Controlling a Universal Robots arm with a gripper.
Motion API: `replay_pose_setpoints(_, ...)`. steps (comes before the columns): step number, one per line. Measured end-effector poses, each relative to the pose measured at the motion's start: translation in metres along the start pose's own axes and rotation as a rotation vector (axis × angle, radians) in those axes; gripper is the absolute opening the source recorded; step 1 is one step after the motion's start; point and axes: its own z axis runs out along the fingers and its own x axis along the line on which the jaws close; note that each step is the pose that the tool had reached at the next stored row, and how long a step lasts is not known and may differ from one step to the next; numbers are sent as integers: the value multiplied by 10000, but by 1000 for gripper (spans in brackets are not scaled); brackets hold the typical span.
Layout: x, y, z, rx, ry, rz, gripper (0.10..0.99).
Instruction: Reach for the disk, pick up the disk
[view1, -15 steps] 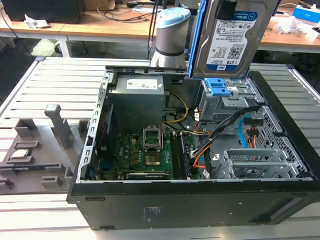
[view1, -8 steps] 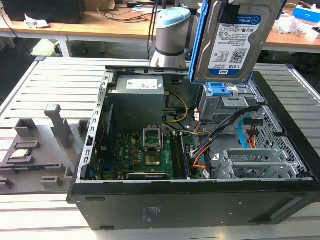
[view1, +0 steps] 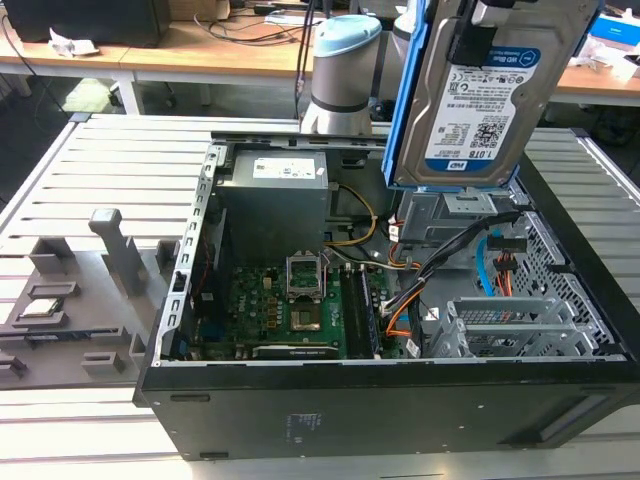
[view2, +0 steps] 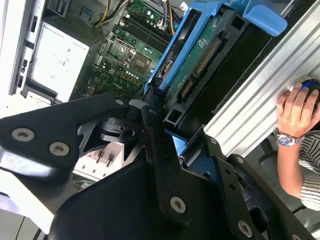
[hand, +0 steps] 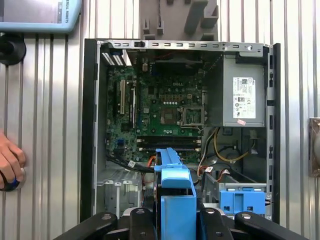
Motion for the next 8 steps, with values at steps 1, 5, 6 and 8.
replay_pose_setpoints(1,42,0,0,0,0,0,365)
replay_pose_setpoints(5,177,1,2,0,0,0,365)
replay_pose_setpoints(6,195,1,2,0,0,0,365)
replay_pose_setpoints(8,240,2,3,1,-1,0,365)
